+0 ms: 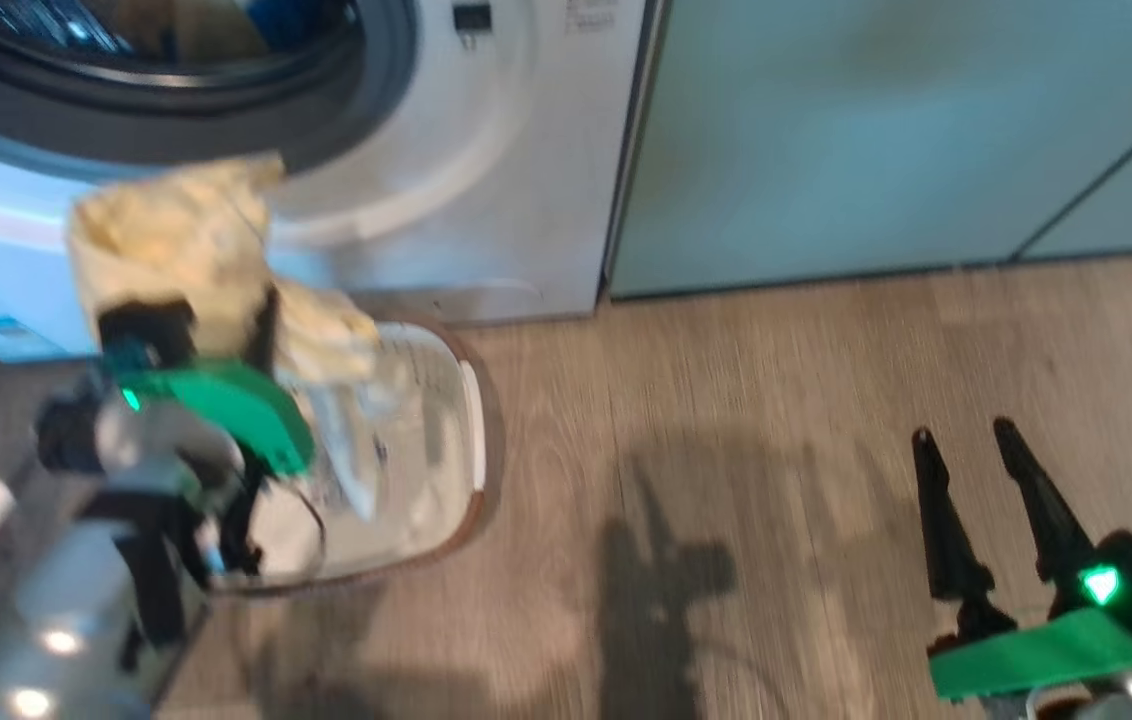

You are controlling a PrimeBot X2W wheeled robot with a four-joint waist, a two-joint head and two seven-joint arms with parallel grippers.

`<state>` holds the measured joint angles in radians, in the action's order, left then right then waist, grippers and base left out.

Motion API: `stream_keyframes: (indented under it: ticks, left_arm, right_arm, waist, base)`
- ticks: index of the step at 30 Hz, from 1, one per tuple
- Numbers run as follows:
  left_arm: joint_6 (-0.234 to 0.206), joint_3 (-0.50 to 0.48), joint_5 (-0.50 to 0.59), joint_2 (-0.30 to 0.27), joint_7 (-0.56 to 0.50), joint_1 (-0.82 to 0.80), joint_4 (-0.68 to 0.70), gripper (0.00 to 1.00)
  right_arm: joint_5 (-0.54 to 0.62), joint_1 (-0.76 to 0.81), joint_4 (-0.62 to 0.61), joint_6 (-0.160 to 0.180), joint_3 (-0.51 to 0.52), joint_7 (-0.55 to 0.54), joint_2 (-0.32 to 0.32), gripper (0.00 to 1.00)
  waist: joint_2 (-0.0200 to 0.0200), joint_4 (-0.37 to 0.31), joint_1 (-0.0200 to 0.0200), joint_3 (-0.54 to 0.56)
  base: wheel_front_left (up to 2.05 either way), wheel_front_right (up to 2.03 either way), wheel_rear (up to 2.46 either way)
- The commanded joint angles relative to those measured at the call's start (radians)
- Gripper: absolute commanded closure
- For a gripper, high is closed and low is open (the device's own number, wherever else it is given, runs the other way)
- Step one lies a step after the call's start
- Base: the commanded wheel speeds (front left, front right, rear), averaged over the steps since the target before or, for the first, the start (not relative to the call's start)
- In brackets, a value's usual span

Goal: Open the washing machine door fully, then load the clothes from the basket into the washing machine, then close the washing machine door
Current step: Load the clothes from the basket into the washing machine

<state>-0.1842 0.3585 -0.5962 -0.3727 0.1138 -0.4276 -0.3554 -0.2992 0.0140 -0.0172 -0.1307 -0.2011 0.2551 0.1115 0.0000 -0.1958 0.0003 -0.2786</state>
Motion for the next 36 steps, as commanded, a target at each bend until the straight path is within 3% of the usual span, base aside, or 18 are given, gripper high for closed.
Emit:
stream_keyframes:
  ticks: [1,8,17,27,36]
  left_arm:
    - [0.005,-0.051,-0.006,-0.050,-0.007,-0.072,0.011,1.00]
    - [0.052,-0.078,-0.034,-0.124,-0.134,-0.287,-0.076,1.00]
    - [0.079,-0.088,-0.041,-0.241,-0.341,-0.514,-0.118,1.00]
    - [0.067,-0.097,-0.023,-0.387,-0.581,-0.748,-0.116,1.00]
    - [0.060,-0.100,0.019,-0.473,-0.628,-0.860,-0.111,1.00]
  right_arm:
    - [-0.008,-0.034,-0.037,0.000,-0.015,0.007,-0.002,0.00]
    - [-0.027,-0.105,-0.049,0.000,-0.015,0.007,-0.034,0.00]
    - [-0.044,-0.159,-0.057,0.000,-0.016,0.007,-0.057,0.00]
    - [-0.100,-0.204,-0.064,0.000,-0.045,0.007,-0.061,0.00]
    - [-0.133,-0.221,-0.067,0.000,-0.069,0.007,-0.061,0.00]
  waist:
    - [0.0000,-0.030,-0.0003,-0.076]
    - [0.0000,-0.079,-0.0003,-0.222]
    - [0.0000,-0.118,-0.0003,-0.318]
    - [0.0000,-0.178,-0.0003,-0.416]
    - [0.0000,-0.238,-0.0003,-0.480]
  base:
    - [0.00,0.00,0.00]
    - [0.00,0.00,0.00]
    - [0.00,0.00,0.00]
    - [0.00,0.00,0.00]
    - [0.00,0.00,0.00]
